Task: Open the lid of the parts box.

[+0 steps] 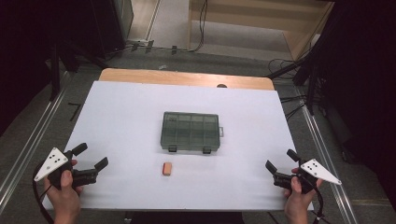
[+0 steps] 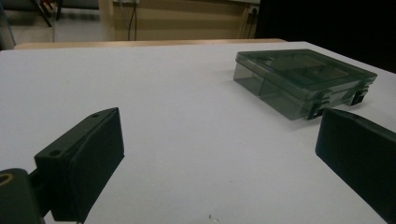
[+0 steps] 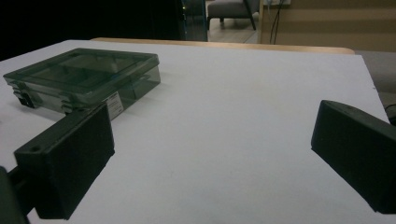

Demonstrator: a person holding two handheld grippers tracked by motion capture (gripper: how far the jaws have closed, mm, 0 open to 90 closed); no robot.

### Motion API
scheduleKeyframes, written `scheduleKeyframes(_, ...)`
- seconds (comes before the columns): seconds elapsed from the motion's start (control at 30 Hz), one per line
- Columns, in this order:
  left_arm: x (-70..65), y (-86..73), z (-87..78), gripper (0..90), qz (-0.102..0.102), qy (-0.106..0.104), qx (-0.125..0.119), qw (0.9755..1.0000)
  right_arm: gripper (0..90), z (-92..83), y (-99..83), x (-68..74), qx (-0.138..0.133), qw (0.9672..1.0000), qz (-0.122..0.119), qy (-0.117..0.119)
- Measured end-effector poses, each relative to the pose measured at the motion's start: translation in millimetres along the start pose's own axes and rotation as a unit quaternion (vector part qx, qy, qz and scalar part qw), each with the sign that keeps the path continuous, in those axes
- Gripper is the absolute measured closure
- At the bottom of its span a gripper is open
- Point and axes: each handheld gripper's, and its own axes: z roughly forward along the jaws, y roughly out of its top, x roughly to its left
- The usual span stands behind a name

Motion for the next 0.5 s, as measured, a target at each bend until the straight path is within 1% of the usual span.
scheduleKeyframes(0.1, -0.9, 3.2, 0.4, 0.8, -0.014, -0.007, -0.011, 0.9998, 0.0, -1.1, 0.4, 1.3, 0.000, 1.0000, 0.000, -0.002)
scheduleKeyframes(0.13, -2.3, 5.9, 0.3, 0.8, -0.010, -0.004, -0.012, 0.9999, 0.0, -2.3, 1.2, 2.4, -0.004, 1.0000, 0.004, 0.002)
scheduleKeyframes(0.2, -5.9, 10.4, 0.4, 0.8, -0.009, -0.006, -0.019, 0.9998, 0.0, -2.8, 1.9, 3.2, -0.006, 1.0000, 0.003, 0.003)
scheduleKeyframes(0.27, -10.2, 13.8, 1.1, 0.8, -0.002, -0.001, -0.017, 0.9999, 0.0, -4.0, 6.3, 6.9, -0.008, 0.9999, -0.003, 0.009)
scheduleKeyframes(0.3, -12.3, 14.9, 1.6, 0.8, -0.002, -0.004, -0.018, 0.9998, 0.0, -4.0, 6.3, 6.9, -0.008, 0.9999, -0.003, 0.009)
scheduleKeyframes(0.33, -13.6, 15.6, 2.3, 0.8, 0.000, -0.006, -0.019, 0.9998, 0.0, -4.5, 8.4, 8.8, -0.009, 0.9999, -0.009, 0.008)
scheduleKeyframes(0.37, -15.8, 16.9, 3.6, 0.8, 0.005, -0.006, -0.013, 0.9999, 0.0, -5.0, 12.3, 12.4, -0.013, 0.9998, -0.013, 0.009)
scheduleKeyframes(0.43, -19.9, 18.9, 6.4, 0.8, 0.010, -0.007, -0.012, 0.9999, 0.0, -5.1, 13.5, 13.4, -0.014, 0.9998, -0.012, 0.011)
scheduleKeyframes(0.47, -21.7, 20.1, 8.0, 0.8, 0.013, -0.008, -0.009, 0.9998, 0.0, -4.7, 15.2, 14.8, -0.014, 0.9997, -0.011, 0.015)
scheduleKeyframes(0.5, -23.1, 21.3, 9.6, 0.8, 0.015, -0.008, -0.009, 0.9998, 0.0, -4.3, 16.5, 15.9, -0.013, 0.9998, -0.010, 0.014)
